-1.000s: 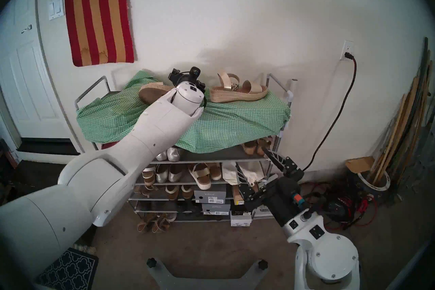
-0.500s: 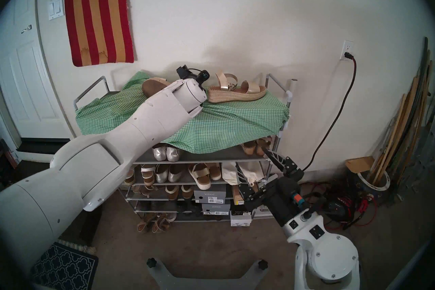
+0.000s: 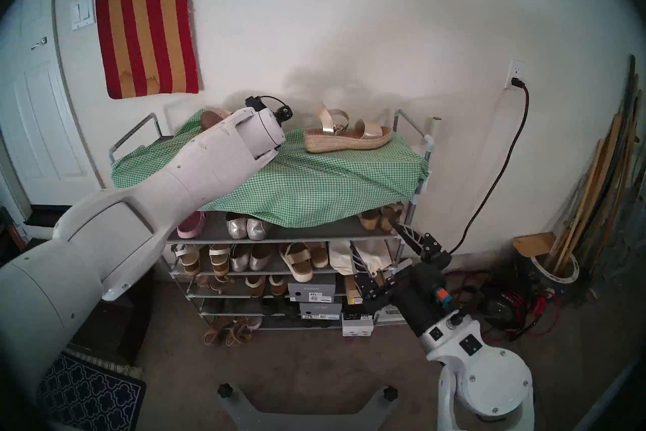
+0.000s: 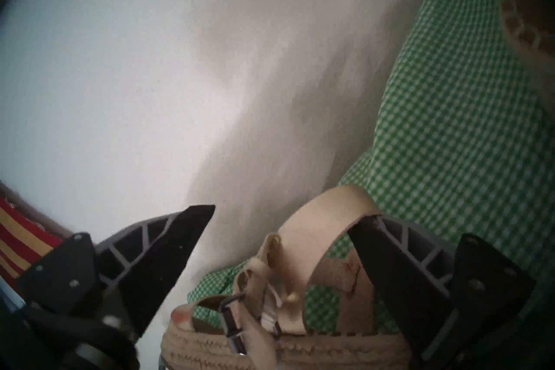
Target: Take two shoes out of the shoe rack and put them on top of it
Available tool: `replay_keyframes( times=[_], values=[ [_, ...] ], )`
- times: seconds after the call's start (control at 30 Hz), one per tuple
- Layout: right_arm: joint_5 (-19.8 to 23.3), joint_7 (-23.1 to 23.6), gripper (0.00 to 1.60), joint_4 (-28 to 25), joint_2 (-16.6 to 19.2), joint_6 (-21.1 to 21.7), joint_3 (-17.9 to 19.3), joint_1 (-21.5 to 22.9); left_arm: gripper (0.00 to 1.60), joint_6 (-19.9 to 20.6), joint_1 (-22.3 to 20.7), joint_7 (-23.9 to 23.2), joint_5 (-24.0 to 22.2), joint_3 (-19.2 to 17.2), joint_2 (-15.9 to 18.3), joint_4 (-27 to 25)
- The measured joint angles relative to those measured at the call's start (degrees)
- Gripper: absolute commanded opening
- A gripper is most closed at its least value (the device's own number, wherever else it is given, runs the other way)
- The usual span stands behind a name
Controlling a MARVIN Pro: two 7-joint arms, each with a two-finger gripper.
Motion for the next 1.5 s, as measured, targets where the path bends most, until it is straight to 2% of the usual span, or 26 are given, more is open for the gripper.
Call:
replay_keyframes(
  times=[0.37,0.83,1.07,1.5],
  values=[
    [0.0,0.0,1.60,0.0,0.0,0.0,0.0,0.0,1.60,2.5,0.3,-8.6,1.3,3.3,5.1,-3.8],
    [-0.1,0.0,1.60,0.0,0.0,0.0,0.0,0.0,1.60,3.6,-0.8,-17.1,3.5,6.7,11.4,-13.5],
    [-0.1,0.0,1.60,0.0,0.0,0.0,0.0,0.0,1.60,4.1,-2.2,-21.1,4.1,7.1,15.0,-18.7],
    [-0.1,0.0,1.60,0.0,0.0,0.0,0.0,0.0,1.60,5.4,-4.1,-30.7,4.6,6.7,23.9,-30.0]
  ],
)
